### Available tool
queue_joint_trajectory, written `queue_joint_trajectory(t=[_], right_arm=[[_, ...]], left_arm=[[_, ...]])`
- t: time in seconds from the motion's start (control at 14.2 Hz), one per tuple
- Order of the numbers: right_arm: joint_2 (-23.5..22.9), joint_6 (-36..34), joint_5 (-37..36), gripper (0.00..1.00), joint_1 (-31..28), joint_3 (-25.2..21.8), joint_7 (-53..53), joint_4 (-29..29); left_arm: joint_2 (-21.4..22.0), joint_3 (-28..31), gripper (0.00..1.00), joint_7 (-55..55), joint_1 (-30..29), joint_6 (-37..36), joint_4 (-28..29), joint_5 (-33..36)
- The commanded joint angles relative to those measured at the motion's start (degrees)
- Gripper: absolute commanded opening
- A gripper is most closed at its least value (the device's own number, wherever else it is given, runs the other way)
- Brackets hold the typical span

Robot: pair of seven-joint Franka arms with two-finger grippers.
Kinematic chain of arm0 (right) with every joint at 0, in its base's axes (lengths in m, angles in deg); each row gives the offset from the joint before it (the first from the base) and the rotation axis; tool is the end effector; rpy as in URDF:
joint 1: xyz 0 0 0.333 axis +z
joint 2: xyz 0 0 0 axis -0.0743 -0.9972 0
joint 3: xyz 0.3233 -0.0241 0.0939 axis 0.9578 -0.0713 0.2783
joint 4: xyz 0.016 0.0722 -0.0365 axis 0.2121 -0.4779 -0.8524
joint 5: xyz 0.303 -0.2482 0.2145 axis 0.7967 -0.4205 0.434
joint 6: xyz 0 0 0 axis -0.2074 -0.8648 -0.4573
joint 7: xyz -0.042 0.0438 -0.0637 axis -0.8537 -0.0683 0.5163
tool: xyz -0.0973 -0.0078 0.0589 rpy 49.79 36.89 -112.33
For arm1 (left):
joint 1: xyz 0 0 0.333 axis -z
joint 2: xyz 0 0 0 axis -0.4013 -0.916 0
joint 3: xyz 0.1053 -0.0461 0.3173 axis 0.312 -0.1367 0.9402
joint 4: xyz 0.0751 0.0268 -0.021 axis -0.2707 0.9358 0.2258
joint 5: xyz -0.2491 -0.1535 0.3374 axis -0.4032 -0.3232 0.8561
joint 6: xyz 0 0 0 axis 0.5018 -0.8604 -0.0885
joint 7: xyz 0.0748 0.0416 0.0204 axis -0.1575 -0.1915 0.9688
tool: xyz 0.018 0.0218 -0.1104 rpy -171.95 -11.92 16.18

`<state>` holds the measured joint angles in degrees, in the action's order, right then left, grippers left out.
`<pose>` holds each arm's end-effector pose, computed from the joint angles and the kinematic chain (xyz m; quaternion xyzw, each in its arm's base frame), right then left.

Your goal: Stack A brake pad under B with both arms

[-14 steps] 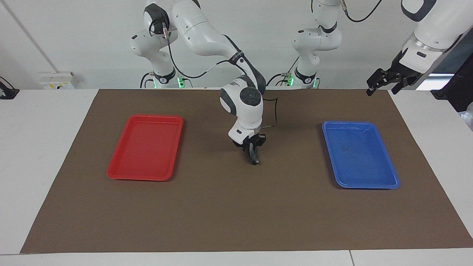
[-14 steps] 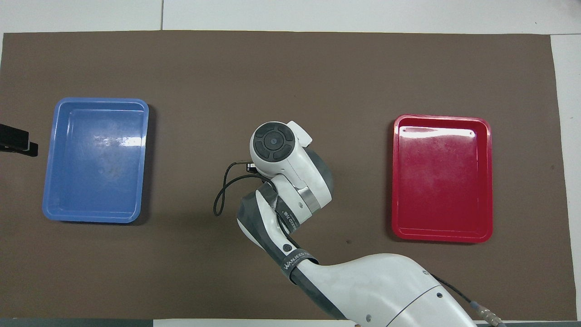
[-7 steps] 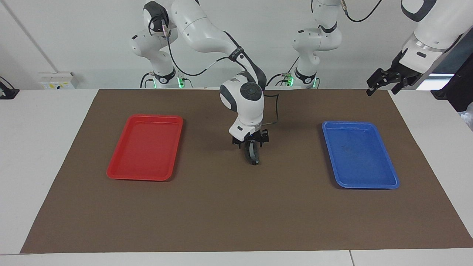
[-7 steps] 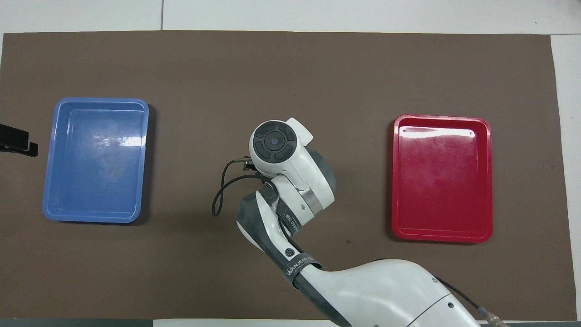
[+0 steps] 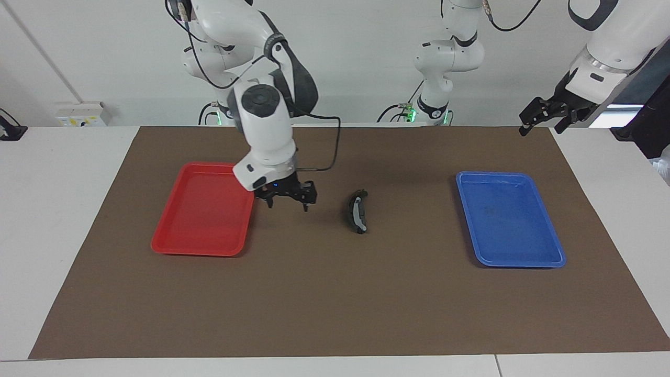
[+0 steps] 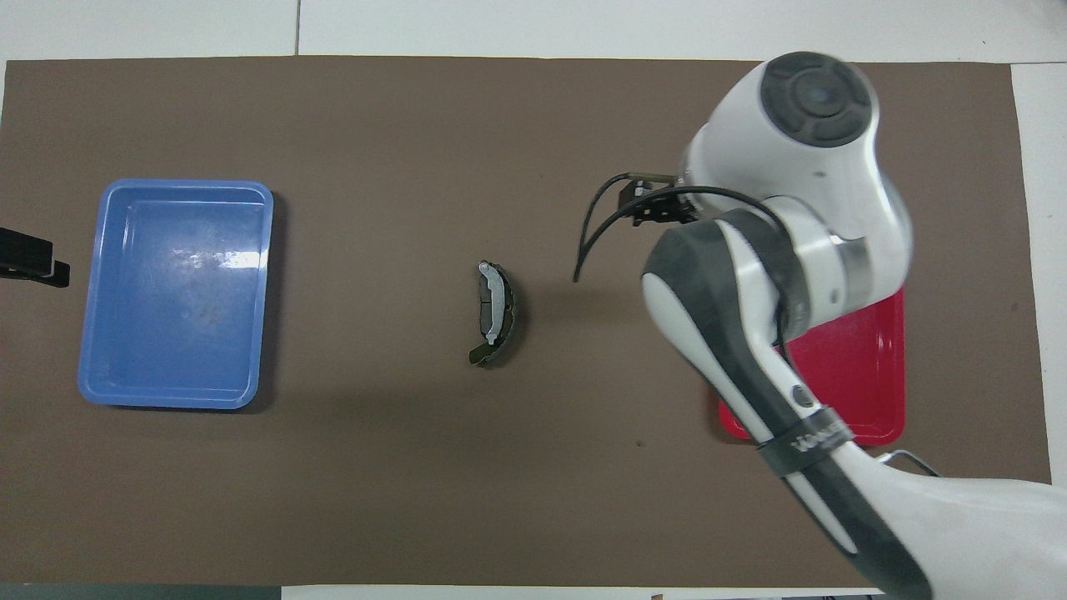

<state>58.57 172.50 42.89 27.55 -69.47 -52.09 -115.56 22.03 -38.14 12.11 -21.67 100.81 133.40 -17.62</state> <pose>0.6704 0.2082 0.4770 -0.9964 0.0848 -0.0073 0.0061 0.5846 0.0117 0.6541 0.9992 0.0066 -0.0356 0.0154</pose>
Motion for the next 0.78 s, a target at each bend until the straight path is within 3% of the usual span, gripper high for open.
queue_joint_trajectory(t=[0.0, 0.42, 0.71], right_arm=[[4.3, -5.8, -1.4, 1.00, -9.7, 1.2, -11.1, -2.2], [12.5, -16.6, -1.5, 1.00, -24.1, 1.2, -25.7, -2.3], [16.2, -19.1, -1.7, 1.00, -24.7, 1.0, -28.2, -2.0]], left_arm=[[1.0, -0.3, 1.00, 0.1, -0.4, 0.6, 1.3, 0.9], [1.0, -0.3, 1.00, 0.1, -0.3, 0.6, 1.4, 0.9], [1.0, -0.3, 1.00, 0.1, -0.4, 0.6, 1.4, 0.9]])
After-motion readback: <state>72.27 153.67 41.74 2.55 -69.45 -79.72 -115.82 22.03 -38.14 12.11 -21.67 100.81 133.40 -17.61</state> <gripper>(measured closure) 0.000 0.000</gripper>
